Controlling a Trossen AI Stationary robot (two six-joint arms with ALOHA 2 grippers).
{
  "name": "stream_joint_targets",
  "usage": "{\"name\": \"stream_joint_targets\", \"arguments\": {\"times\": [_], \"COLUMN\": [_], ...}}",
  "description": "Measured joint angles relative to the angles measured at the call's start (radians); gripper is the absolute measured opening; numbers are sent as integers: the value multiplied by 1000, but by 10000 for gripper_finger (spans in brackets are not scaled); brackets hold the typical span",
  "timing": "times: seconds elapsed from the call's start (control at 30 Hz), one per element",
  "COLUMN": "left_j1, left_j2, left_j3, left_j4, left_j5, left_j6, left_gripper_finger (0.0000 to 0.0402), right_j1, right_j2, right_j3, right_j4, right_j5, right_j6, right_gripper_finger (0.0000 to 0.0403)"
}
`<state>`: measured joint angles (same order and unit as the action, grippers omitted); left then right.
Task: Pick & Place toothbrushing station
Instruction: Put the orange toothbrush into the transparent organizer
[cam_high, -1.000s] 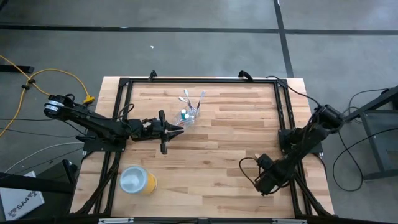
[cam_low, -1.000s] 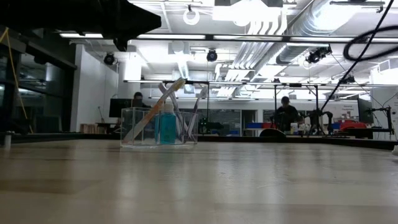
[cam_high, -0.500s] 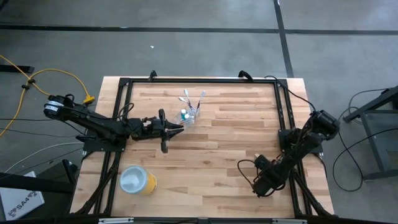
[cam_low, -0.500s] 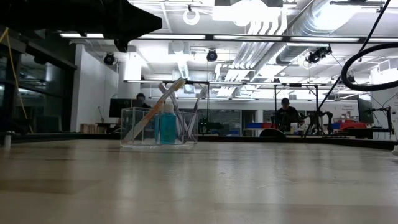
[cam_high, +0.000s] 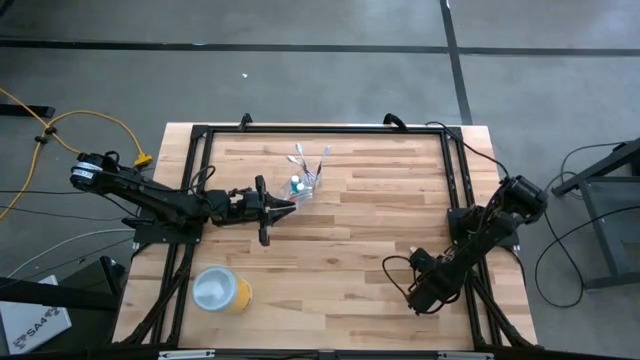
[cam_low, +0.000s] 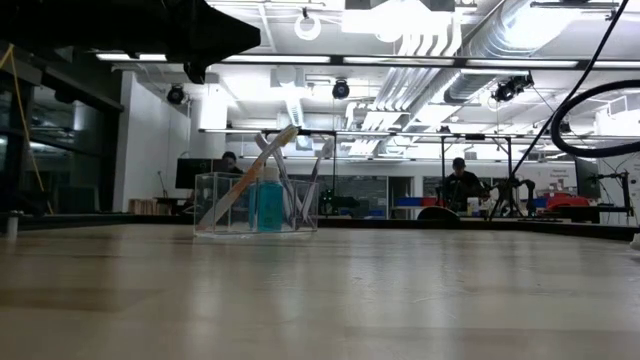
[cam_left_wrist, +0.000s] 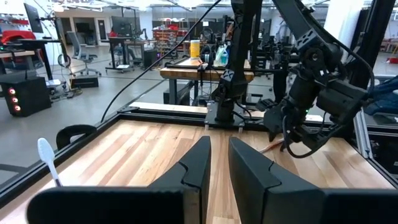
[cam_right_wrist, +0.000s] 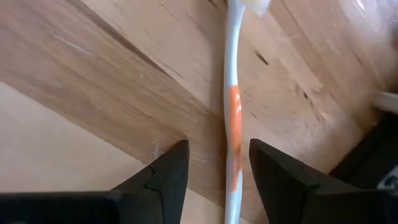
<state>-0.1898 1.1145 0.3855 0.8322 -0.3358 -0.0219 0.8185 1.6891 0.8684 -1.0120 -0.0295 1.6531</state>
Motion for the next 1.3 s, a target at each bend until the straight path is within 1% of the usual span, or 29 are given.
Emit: {"name": "stream_joint_targets", "arguments": {"times": [0.1,0.37,0.67,1.0,1.13,1.3], "left_j1": [0,0,0,0,0,0], "left_j2": [0,0,0,0,0,0], "left_j3": [0,0,0,0,0,0], "left_j4": [0,0,0,0,0,0], "left_j5": [0,0,0,0,0,0], "left_j6": [0,0,0,0,0,0], "left_gripper_finger": [53,53,53,53,53,53], "right_j1": [0,0,-1,-1,-9,-9], "right_j2": [-4,-6,-9,-27,-28,-29], "right_j3": [-42,-47,-52,-62,-62,-65], "right_j4": [52,11,-34,-83,-68,-10], "right_j5": [-6,12,25,58,53,34], "right_j6": [1,-10,-27,-28,-28,-12], "right_gripper_finger": [163,163,148,143,131,103]}}
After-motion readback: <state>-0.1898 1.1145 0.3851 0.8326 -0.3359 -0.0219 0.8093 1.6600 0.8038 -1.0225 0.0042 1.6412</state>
